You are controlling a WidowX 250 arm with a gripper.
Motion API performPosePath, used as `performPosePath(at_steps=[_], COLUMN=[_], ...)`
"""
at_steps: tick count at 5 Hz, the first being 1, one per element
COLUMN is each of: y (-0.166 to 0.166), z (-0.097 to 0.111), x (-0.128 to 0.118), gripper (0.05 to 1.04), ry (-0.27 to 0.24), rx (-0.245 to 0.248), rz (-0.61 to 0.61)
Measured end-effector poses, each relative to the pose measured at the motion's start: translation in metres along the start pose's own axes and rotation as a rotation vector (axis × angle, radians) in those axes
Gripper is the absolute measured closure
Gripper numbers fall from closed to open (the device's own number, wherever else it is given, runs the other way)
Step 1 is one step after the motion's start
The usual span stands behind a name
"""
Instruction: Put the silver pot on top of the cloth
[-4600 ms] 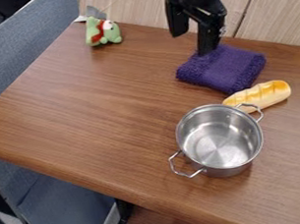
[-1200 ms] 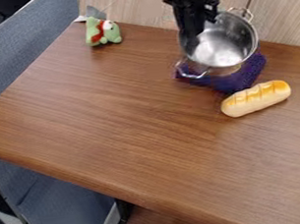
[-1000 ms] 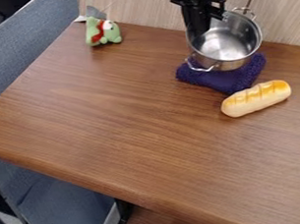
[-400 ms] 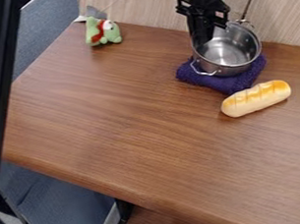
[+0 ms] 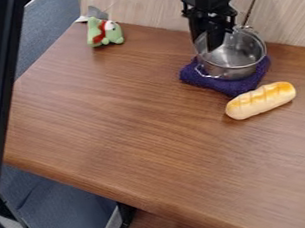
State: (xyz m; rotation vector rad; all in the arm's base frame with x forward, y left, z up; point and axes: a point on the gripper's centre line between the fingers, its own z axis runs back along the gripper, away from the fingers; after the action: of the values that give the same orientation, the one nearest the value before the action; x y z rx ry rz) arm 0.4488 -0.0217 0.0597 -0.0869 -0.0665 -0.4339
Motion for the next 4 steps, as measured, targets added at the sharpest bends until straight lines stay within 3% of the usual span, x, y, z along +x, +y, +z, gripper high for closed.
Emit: performPosePath(at_steps=[1, 2, 4], y=[-0.002, -0.005, -0.002], z=[-0.004, -0.008, 0.05], x=[-0.001, -0.004, -0.008], gripper=[0.194, 0.065, 0.078], ry=[0.006, 0.019, -0.052], rx=[-0.003, -0.007, 0.119], rz=[-0.006, -0.01, -0.021])
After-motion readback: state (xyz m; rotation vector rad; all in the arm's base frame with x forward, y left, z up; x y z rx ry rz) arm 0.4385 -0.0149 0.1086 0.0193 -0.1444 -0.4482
